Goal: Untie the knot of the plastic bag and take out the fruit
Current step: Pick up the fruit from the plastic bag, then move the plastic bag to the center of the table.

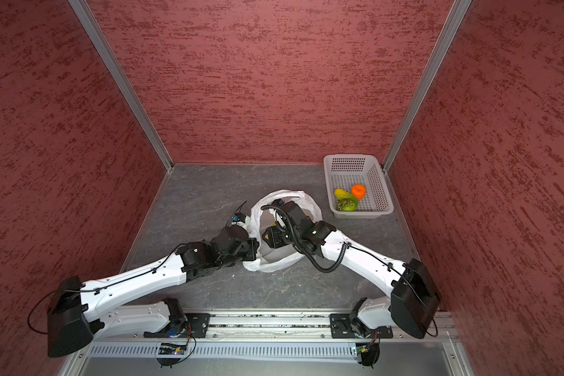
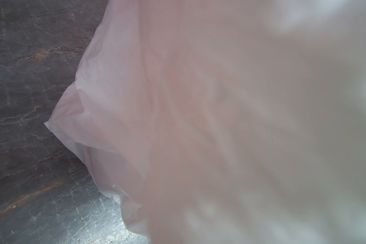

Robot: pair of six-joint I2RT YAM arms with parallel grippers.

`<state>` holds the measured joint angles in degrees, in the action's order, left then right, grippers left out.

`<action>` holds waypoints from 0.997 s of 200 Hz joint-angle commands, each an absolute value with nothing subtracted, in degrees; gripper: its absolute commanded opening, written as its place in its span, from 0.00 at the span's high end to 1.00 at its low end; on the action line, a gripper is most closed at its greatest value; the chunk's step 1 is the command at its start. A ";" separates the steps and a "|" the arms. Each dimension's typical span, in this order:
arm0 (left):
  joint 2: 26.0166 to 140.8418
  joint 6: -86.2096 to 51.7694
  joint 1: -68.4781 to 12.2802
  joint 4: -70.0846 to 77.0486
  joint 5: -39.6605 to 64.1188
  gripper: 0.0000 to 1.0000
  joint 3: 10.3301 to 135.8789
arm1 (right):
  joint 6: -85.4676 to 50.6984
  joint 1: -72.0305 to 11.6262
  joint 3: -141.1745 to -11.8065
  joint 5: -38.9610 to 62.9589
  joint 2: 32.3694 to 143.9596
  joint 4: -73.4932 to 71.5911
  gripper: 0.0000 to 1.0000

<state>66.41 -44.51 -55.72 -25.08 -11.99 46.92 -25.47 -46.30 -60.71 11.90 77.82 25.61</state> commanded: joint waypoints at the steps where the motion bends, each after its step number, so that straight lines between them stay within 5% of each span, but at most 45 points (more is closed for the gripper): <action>1: 65.71 -45.32 -56.25 -26.49 -14.39 1.00 46.34 | -26.60 -46.57 -64.46 14.21 74.81 29.90 0.49; 96: 59.98 -44.47 -56.29 -27.31 -12.58 1.00 42.35 | -30.62 -44.15 -82.51 7.14 75.38 39.64 0.50; 199: 48.60 -40.28 -53.42 -35.88 -9.41 1.00 37.42 | -32.98 -20.97 -75.22 -0.74 74.73 28.08 0.50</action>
<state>52.05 -41.65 -54.78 -32.05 -10.46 38.72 -31.94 -25.63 -77.08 3.33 74.83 32.86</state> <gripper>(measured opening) 0.050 0.518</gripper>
